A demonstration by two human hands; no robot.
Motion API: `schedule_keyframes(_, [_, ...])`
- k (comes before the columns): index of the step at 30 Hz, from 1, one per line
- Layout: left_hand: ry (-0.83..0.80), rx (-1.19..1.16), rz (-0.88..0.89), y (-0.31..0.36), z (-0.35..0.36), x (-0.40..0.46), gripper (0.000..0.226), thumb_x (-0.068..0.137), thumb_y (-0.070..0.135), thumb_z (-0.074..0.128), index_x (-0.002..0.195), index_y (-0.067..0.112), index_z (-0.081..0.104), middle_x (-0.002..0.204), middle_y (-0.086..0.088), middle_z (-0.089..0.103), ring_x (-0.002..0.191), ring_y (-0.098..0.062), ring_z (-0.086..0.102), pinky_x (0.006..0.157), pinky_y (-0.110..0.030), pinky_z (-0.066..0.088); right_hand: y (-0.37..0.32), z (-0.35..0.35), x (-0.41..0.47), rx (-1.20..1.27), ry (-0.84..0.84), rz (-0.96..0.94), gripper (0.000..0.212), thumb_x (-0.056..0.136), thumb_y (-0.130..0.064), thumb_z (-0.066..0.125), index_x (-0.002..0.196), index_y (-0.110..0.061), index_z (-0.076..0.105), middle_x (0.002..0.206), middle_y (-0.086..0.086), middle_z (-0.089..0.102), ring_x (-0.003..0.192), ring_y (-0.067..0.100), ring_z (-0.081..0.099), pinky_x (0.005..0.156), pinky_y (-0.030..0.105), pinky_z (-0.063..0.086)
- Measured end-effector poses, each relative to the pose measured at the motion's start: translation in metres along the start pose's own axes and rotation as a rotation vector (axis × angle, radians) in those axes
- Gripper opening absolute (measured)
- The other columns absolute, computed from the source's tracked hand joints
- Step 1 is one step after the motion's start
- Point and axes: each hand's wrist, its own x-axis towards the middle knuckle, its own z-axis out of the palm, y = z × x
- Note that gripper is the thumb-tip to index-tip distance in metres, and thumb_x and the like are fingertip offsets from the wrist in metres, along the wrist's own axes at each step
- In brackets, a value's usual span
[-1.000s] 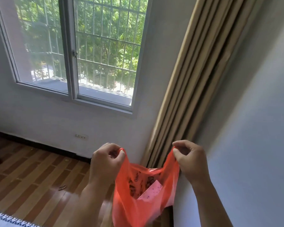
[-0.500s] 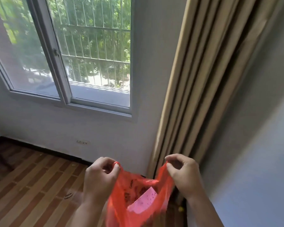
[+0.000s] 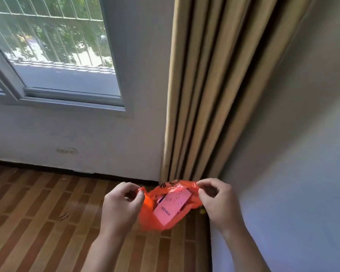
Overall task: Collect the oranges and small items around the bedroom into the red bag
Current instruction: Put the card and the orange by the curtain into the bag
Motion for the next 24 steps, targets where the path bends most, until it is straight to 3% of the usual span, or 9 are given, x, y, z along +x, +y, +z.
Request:
schedule_keyframes(4, [-0.076,0.017,-0.012,-0.027,0.059,0.013,0.027,0.081,0.009,0.079,0.069,0.032,0.070,0.074,0.014,0.069,0.069,-0.009,0.068,0.067,-0.034,0.056,0.066,0.011,0.003,-0.020,0.046,0.089,0.027,0.084,-0.001,0.074,0.087,-0.027,0.078,0.086,-0.018,0.075,0.087,0.000,0.070,0.080,0.016,0.054])
schedule_keyframes(8, [-0.155,0.094,-0.016,-0.068,0.114,0.018,0.024,0.080,0.010,0.080,0.071,0.030,0.070,0.073,0.014,0.067,0.068,-0.008,0.065,0.065,-0.036,0.056,0.144,0.028,0.005,-0.056,0.076,0.188,0.028,0.084,-0.001,0.075,0.088,-0.028,0.078,0.086,-0.017,0.075,0.083,0.001,0.070,0.079,0.021,0.057])
schedule_keyframes(16, [-0.324,0.149,-0.123,-0.181,0.225,0.011,0.017,0.081,0.014,0.078,0.074,0.028,0.071,0.072,0.011,0.064,0.069,-0.009,0.064,0.064,-0.038,0.055,0.286,0.093,-0.001,-0.095,-0.050,0.404,0.031,0.087,-0.001,0.072,0.083,-0.032,0.078,0.085,-0.018,0.074,0.083,0.003,0.069,0.072,0.013,0.055])
schedule_keyframes(24, [-0.384,0.190,-0.184,-0.310,0.320,-0.009,0.017,0.082,0.019,0.076,0.071,0.030,0.068,0.069,0.011,0.061,0.067,-0.008,0.062,0.062,-0.037,0.053,0.415,0.176,-0.025,-0.124,-0.175,0.518,0.034,0.087,-0.002,0.073,0.078,-0.035,0.077,0.086,-0.024,0.069,0.084,0.001,0.063,0.067,0.008,0.047])
